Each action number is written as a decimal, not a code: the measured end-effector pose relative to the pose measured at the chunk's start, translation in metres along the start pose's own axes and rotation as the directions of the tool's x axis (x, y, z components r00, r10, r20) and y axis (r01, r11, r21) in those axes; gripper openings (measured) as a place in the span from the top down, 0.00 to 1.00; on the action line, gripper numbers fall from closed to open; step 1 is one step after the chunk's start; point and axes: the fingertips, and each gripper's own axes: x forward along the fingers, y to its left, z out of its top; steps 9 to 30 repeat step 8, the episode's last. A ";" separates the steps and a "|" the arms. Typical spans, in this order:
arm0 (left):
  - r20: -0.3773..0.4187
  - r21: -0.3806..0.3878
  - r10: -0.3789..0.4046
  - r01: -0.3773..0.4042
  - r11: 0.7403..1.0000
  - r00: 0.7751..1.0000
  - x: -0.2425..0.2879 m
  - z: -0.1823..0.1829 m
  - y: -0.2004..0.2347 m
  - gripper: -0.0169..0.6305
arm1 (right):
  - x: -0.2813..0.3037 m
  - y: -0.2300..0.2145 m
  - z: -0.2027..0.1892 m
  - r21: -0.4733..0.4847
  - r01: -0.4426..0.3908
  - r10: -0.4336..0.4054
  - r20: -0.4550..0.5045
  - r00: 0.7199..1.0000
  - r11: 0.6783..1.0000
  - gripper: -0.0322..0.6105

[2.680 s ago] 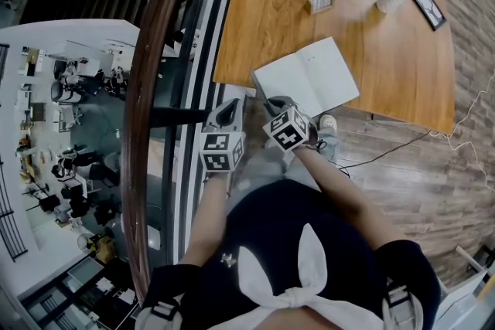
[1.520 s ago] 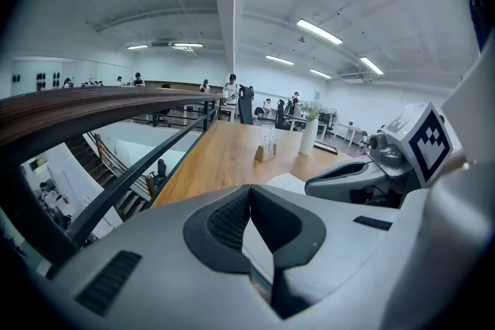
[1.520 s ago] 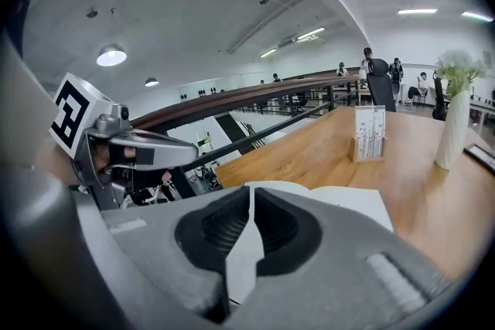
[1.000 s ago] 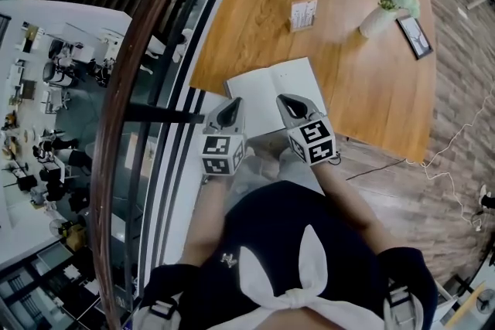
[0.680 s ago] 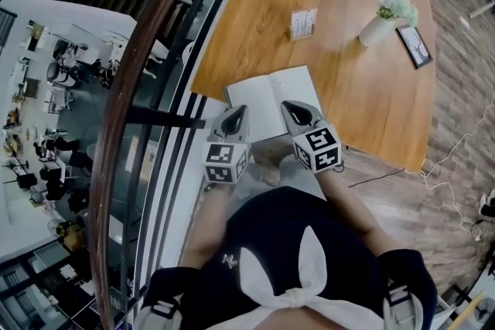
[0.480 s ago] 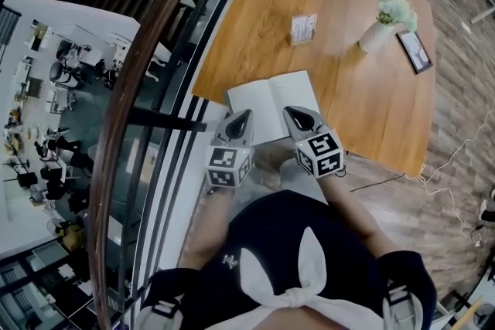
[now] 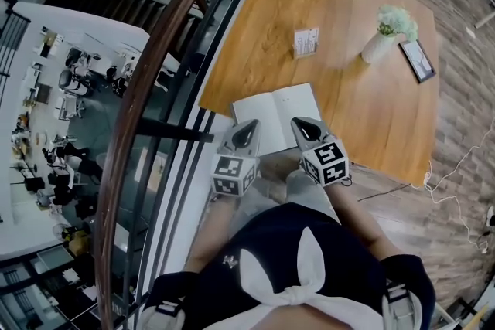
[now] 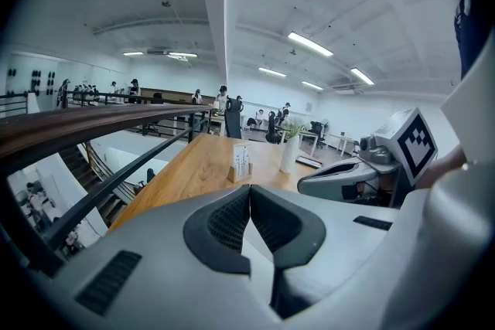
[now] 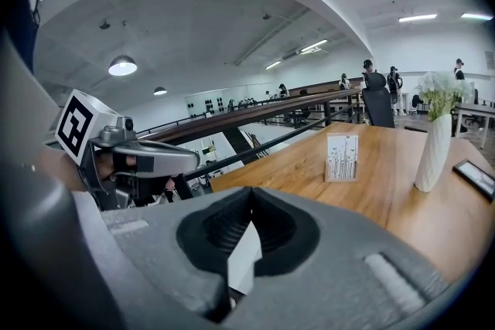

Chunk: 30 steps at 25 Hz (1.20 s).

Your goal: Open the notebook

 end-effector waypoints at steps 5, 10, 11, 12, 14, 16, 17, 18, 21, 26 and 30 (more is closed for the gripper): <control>0.005 0.029 -0.031 0.031 0.999 0.999 0.005 0.009 -0.006 0.95 | 0.000 -0.004 -0.002 0.005 0.006 -0.006 -0.012 1.000 1.000 0.95; 0.003 0.031 -0.049 0.049 0.998 0.999 0.007 0.009 -0.011 0.95 | 0.002 -0.005 -0.005 0.012 0.006 -0.006 -0.018 1.000 1.000 0.95; 0.003 0.031 -0.049 0.049 0.998 0.999 0.007 0.009 -0.011 0.95 | 0.002 -0.005 -0.005 0.012 0.006 -0.006 -0.018 1.000 1.000 0.95; 0.003 0.031 -0.049 0.049 0.998 0.999 0.007 0.009 -0.011 0.95 | 0.002 -0.005 -0.005 0.012 0.006 -0.006 -0.018 1.000 1.000 0.95; 0.003 0.031 -0.049 0.049 0.998 0.999 0.007 0.009 -0.011 0.95 | 0.002 -0.005 -0.005 0.012 0.006 -0.006 -0.018 1.000 1.000 0.95; 0.003 0.031 -0.049 0.049 0.998 0.999 0.007 0.009 -0.011 0.95 | 0.002 -0.005 -0.005 0.012 0.006 -0.006 -0.018 1.000 1.000 0.95; 0.003 0.031 -0.049 0.049 0.998 0.999 0.007 0.009 -0.011 0.95 | 0.002 -0.005 -0.005 0.012 0.006 -0.006 -0.018 1.000 1.000 0.95; 0.003 0.031 -0.049 0.049 0.998 0.999 0.007 0.009 -0.011 0.95 | 0.002 -0.005 -0.005 0.012 0.006 -0.006 -0.018 1.000 1.000 0.95; 0.003 0.031 -0.049 0.049 0.998 0.999 0.007 0.009 -0.011 0.95 | 0.002 -0.005 -0.005 0.012 0.006 -0.006 -0.018 1.000 1.000 0.95; 0.003 0.031 -0.049 0.049 0.998 0.999 0.007 0.009 -0.011 0.95 | 0.002 -0.005 -0.005 0.012 0.006 -0.006 -0.018 1.000 1.000 0.95; 0.003 0.031 -0.049 0.049 0.998 0.999 0.007 0.009 -0.011 0.95 | 0.002 -0.005 -0.005 0.012 0.006 -0.006 -0.018 1.000 1.000 0.95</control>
